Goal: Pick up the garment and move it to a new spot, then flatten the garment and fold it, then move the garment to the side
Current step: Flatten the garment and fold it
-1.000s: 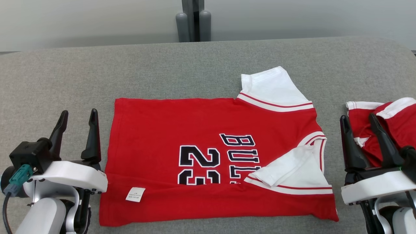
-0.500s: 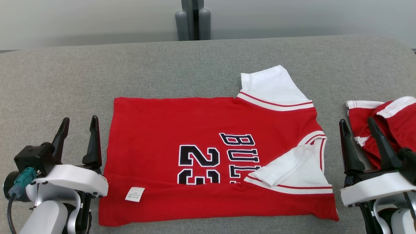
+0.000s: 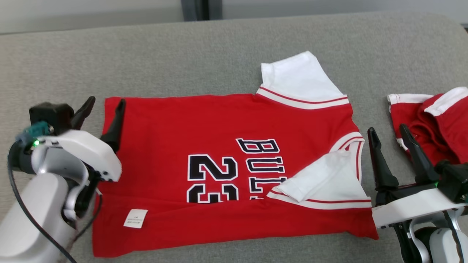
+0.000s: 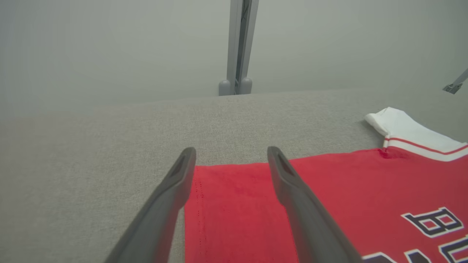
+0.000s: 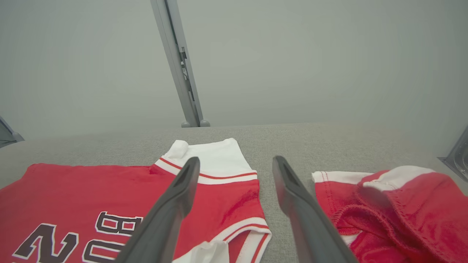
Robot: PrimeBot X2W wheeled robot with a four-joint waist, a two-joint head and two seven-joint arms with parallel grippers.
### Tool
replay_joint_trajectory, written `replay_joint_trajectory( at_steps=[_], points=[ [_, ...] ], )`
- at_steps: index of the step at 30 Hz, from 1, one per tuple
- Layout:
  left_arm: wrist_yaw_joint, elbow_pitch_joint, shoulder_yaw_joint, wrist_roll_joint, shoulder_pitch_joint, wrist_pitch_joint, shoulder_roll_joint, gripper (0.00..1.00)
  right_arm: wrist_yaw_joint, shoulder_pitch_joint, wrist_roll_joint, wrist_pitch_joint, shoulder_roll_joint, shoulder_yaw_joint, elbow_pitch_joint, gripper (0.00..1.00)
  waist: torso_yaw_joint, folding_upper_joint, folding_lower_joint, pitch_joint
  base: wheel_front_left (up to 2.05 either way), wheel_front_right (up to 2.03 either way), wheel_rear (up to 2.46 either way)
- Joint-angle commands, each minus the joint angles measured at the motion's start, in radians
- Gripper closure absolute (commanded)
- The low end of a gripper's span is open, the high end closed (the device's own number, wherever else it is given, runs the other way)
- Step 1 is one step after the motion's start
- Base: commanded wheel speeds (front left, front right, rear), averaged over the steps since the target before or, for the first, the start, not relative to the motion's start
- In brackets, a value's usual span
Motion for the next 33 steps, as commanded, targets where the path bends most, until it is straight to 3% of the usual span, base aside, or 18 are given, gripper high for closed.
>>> replay_joint_trajectory(
  at_steps=[1, 8, 19, 20, 21, 22, 29, 33],
  points=[
    [-0.016, 0.04, 0.005, -0.012, -0.034, 0.019, 0.013, 0.0, 0.0, -0.019, 0.008, -0.012, -0.006, 0.005, 0.002, 0.0, -0.035, -0.0001, 0.0, 0.043, 0.0, 0.0, 0.0],
    [-0.086, 0.262, 0.03, -0.069, -0.157, 0.082, 0.042, 0.0, 0.0, -0.048, 0.027, -0.048, -0.006, 0.031, 0.035, 0.0, -0.087, -0.0001, 0.0, 0.11, 0.0, 0.0, 0.0],
    [-0.144, 0.461, 0.048, -0.118, -0.228, 0.09, 0.034, 0.0, 0.0, -0.081, 0.031, -0.072, -0.006, 0.035, 0.082, 0.0, -0.107, -0.0001, 0.0, 0.136, 0.0, 0.0, 0.0],
    [-0.15, 0.469, 0.045, -0.119, -0.234, 0.092, 0.033, 0.07, 0.0, -0.092, 0.031, -0.071, -0.006, 0.031, 0.085, 0.0, -0.107, -0.0001, 0.0, 0.138, 0.0, 0.0, 0.0],
    [-0.157, 0.476, 0.043, -0.123, -0.237, 0.095, 0.03, 0.74, 0.0, -0.104, 0.033, -0.071, -0.006, 0.023, 0.086, 0.0, -0.108, -0.0001, 0.0, 0.142, 0.0, 0.0, 0.0],
    [-0.162, 0.48, 0.039, -0.124, -0.243, 0.097, 0.027, 1.0, 0.0, -0.121, 0.032, -0.075, -0.006, 0.014, 0.087, 0.0, -0.107, -0.0001, 0.0, 0.146, 0.0, 0.0, 0.0],
    [-0.168, 0.48, 0.014, -0.103, -0.272, 0.081, 0.018, 1.0, 0.0, -0.333, 0.087, -0.056, -0.005, -0.011, 0.176, 0.0, -0.086, -0.0001, 0.0, 0.158, 0.0, 0.0, 0.0],
    [-0.161, 0.459, 0.008, -0.093, -0.305, 0.064, 0.01, 1.0, 0.0, -0.507, 0.101, 0.001, -0.014, -0.004, 0.314, 0.0, -0.06, -0.0001, 0.0, 0.174, 0.0, 0.0, 0.0]
  ],
)
